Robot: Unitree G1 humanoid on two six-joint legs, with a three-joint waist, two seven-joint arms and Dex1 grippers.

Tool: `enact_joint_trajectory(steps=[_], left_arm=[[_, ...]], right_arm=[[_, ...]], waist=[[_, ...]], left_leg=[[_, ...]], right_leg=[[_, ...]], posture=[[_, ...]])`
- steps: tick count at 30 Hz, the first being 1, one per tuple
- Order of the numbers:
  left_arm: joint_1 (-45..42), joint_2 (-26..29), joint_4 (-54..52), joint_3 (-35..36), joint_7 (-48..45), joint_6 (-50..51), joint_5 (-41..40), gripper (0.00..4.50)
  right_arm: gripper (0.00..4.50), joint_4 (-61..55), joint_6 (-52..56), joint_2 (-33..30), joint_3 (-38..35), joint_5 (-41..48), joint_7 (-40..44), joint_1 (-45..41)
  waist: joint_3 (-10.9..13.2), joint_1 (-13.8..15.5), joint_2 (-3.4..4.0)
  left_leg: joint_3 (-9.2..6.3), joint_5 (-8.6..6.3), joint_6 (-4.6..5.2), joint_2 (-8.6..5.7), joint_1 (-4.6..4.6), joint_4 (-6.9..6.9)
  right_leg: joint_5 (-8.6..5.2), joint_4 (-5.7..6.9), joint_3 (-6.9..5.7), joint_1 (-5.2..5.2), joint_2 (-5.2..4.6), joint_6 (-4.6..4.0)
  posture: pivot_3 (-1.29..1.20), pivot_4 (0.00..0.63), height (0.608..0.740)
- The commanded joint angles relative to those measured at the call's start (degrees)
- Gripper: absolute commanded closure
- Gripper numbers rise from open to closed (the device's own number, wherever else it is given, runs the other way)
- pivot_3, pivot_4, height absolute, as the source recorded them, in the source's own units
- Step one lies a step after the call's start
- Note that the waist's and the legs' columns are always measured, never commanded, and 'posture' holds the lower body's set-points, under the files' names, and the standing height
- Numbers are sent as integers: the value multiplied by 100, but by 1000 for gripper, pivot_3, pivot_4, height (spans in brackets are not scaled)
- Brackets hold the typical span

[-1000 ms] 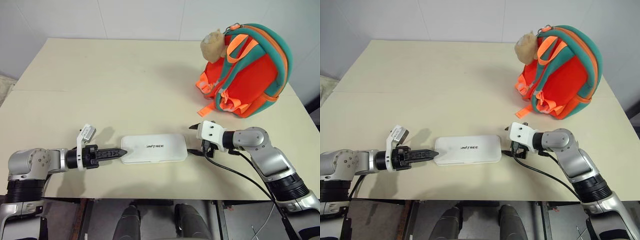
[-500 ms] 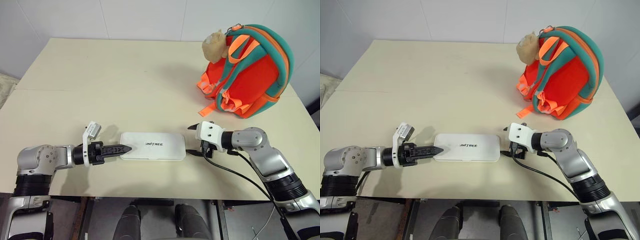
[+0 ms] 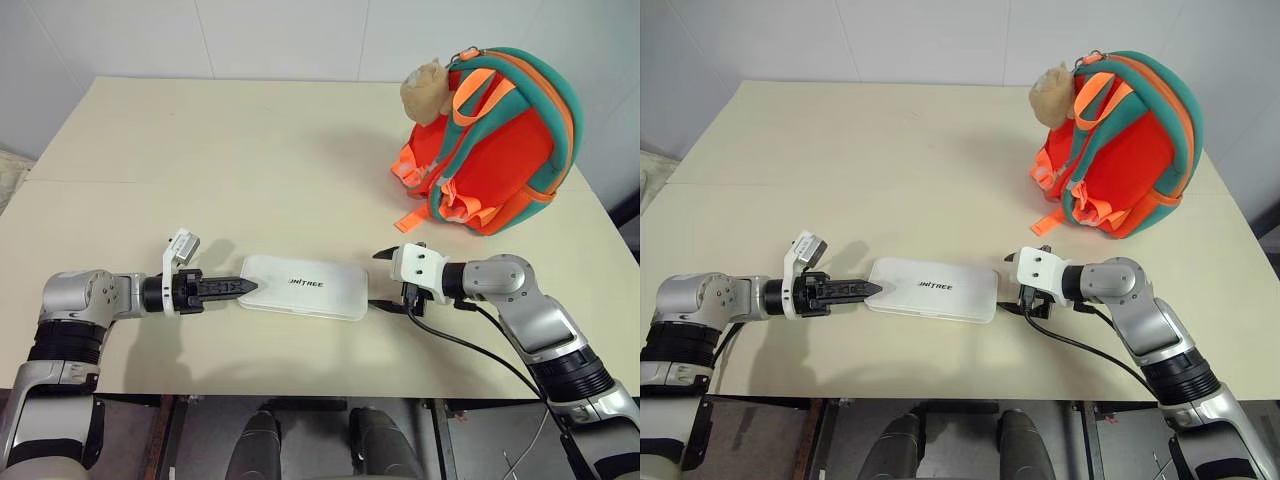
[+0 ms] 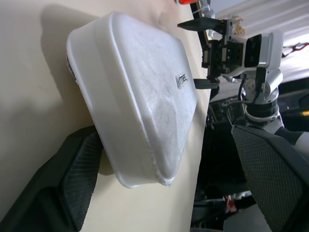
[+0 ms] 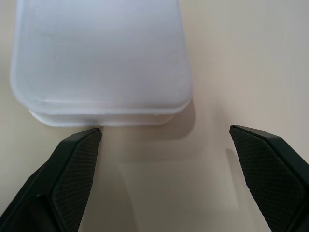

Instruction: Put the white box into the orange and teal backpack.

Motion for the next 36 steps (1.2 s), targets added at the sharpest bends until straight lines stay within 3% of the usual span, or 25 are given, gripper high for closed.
enact_joint_trajectory(steps=[1,7,24,36], left_arm=[[-114,119,128,-200,-293,-150,203,20],[-355,113,446,-426,-635,-348,472,20],[8,422,-721,-604,-935,80,385,20],[-395,48,224,-134,-296,83,494,20]], right_arm=[[0,-129,-113,24,-126,109,30,25],[0,-134,-96,23,-118,108,50,23],[0,184,-677,237,-77,95,65,-147],[0,80,-670,184,-151,147,114,-26]], waist=[[0,2,0],[0,2,0],[1,-8,0],[0,-7,0]], left_leg=[[0,0,0,0,0,0],[0,0,0,0,-1,-4],[0,-3,2,0,-11,-15],[-1,-2,1,0,-11,-7]], right_leg=[[0,0,0,0,0,0],[0,-4,-1,-1,0,1],[3,-14,-1,-6,0,9],[5,-10,-1,-4,0,13]], posture=[[0,150,740],[0,150,740],[0,150,740],[0,150,740]])
